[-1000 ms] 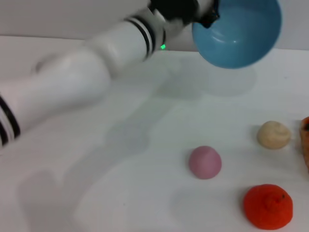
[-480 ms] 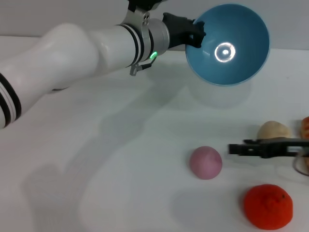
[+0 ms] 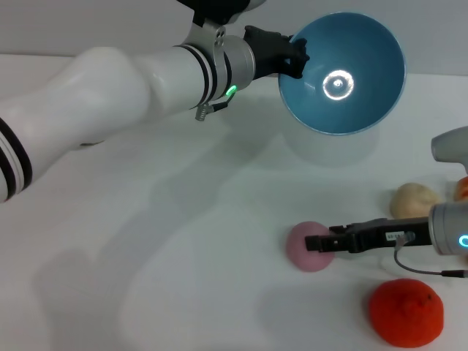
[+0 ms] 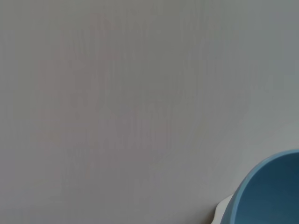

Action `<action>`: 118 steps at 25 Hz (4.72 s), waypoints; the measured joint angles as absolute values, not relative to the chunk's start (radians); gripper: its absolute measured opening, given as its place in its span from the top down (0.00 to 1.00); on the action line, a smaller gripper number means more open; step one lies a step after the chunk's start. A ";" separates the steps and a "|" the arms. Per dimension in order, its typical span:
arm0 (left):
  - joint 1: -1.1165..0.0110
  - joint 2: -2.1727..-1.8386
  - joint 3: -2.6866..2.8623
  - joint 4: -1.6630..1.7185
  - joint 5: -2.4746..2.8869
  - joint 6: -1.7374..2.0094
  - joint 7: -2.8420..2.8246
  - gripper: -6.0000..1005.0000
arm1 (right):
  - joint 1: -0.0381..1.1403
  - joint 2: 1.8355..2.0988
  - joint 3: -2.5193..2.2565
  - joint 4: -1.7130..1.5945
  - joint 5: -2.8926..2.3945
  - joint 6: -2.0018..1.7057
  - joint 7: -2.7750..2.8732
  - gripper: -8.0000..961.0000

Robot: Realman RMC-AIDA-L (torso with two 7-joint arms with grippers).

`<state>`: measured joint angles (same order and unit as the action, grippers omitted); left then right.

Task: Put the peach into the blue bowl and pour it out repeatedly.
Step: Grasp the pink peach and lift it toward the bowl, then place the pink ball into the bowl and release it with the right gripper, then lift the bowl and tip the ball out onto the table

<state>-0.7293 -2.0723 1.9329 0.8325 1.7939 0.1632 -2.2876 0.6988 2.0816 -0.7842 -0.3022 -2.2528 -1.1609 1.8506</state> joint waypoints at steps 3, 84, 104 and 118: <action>-0.729 -2.072 1.949 0.832 1.793 0.150 -2.288 0.99 | 0.703 2.083 -0.786 -0.291 -2.228 -1.155 1.821 0.18; -0.853 -2.072 1.948 0.879 2.385 0.336 -2.583 0.99 | 0.260 2.068 -0.314 -0.657 -1.724 -1.421 1.423 0.32; -0.674 -2.078 2.324 1.026 2.764 -0.064 -2.218 1.00 | 0.212 2.067 -0.164 -0.392 -1.709 -1.395 1.192 0.32; -0.602 -2.078 2.406 0.992 2.757 -0.286 -1.988 0.99 | 0.225 2.067 -0.158 -0.390 -1.709 -1.395 1.191 0.33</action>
